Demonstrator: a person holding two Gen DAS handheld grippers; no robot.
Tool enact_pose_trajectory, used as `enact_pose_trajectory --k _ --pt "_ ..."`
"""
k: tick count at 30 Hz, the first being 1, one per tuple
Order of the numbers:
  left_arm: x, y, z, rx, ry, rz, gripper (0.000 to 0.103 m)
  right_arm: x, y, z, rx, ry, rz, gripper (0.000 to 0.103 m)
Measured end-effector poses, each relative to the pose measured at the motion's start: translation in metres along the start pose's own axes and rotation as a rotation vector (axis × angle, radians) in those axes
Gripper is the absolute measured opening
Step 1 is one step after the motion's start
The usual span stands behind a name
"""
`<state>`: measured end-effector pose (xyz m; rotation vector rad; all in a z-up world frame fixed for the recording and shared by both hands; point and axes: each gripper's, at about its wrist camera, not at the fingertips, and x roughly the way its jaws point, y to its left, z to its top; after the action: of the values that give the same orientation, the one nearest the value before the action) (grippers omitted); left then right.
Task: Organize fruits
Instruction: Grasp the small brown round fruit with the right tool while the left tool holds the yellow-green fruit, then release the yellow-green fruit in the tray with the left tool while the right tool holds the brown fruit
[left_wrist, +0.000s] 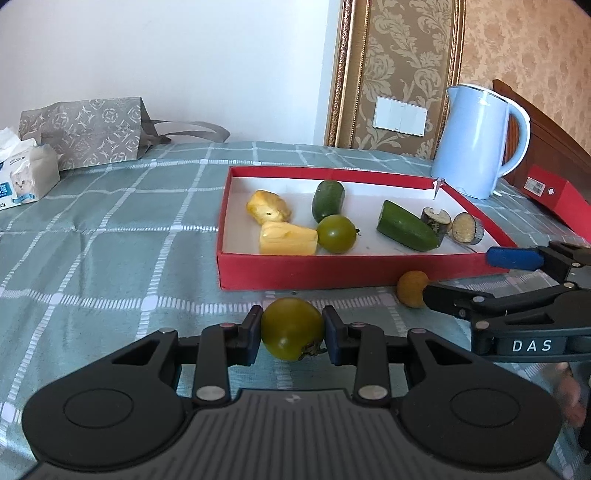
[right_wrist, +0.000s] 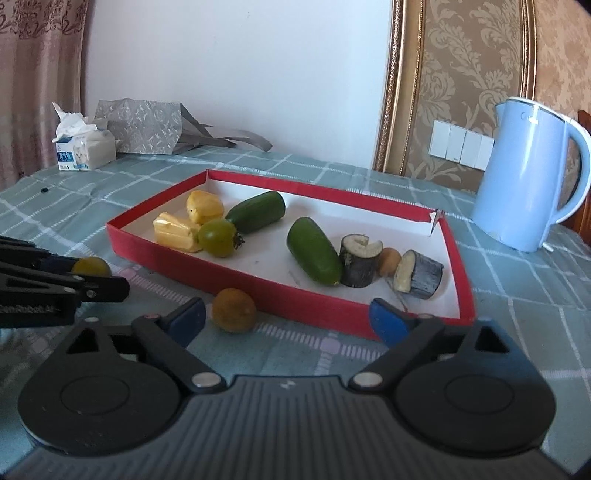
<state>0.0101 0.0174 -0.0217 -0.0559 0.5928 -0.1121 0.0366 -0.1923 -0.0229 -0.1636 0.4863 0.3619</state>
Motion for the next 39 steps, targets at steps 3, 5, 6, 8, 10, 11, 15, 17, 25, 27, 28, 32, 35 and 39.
enact_pose_trajectory --k 3,5,6,8,10,11,15,17,25,27,28,32,35,39 --pt "0.000 0.001 0.000 -0.006 0.002 -0.003 0.033 0.001 0.003 0.001 0.002 0.009 0.017 0.082" --pt "0.000 0.001 0.001 -0.008 0.003 -0.005 0.033 0.006 0.006 -0.001 -0.006 0.032 0.020 0.072" --pt "0.000 0.001 0.001 -0.008 0.002 -0.006 0.033 0.008 0.006 -0.002 0.000 0.045 0.033 0.062" --pt "0.000 0.001 0.001 -0.008 0.005 -0.007 0.033 0.013 0.008 -0.002 -0.003 0.064 0.040 0.052" --pt "0.000 0.001 0.001 -0.009 0.006 -0.010 0.033 0.016 0.009 -0.001 -0.004 0.070 0.047 0.052" --pt "0.000 0.001 0.001 -0.009 0.007 -0.009 0.033 0.017 0.010 -0.001 -0.003 0.072 0.052 0.052" --pt "0.001 0.000 0.001 -0.009 0.011 -0.008 0.033 0.023 0.011 0.001 0.018 0.088 0.076 0.051" --pt "0.002 0.000 0.001 -0.008 0.014 -0.007 0.033 0.024 0.012 0.002 0.024 0.091 0.080 0.053" --pt "0.002 0.003 0.001 -0.024 0.020 -0.011 0.034 0.024 0.020 0.002 0.008 0.091 0.100 0.051" --pt "0.002 0.002 0.001 -0.023 0.019 -0.012 0.034 0.025 0.021 0.003 0.010 0.091 0.101 0.051" --pt "0.002 0.002 0.001 -0.022 0.019 -0.013 0.033 0.025 0.021 0.004 0.014 0.089 0.102 0.051" --pt "0.002 0.002 0.001 -0.022 0.020 -0.014 0.033 0.027 0.022 0.005 0.017 0.089 0.093 0.042" --pt "0.003 0.002 0.001 -0.020 0.020 -0.013 0.033 0.028 0.022 0.006 0.018 0.086 0.094 0.027" --pt "0.003 0.002 0.000 -0.020 0.021 -0.013 0.033 0.027 0.022 0.006 0.013 0.081 0.092 0.027"
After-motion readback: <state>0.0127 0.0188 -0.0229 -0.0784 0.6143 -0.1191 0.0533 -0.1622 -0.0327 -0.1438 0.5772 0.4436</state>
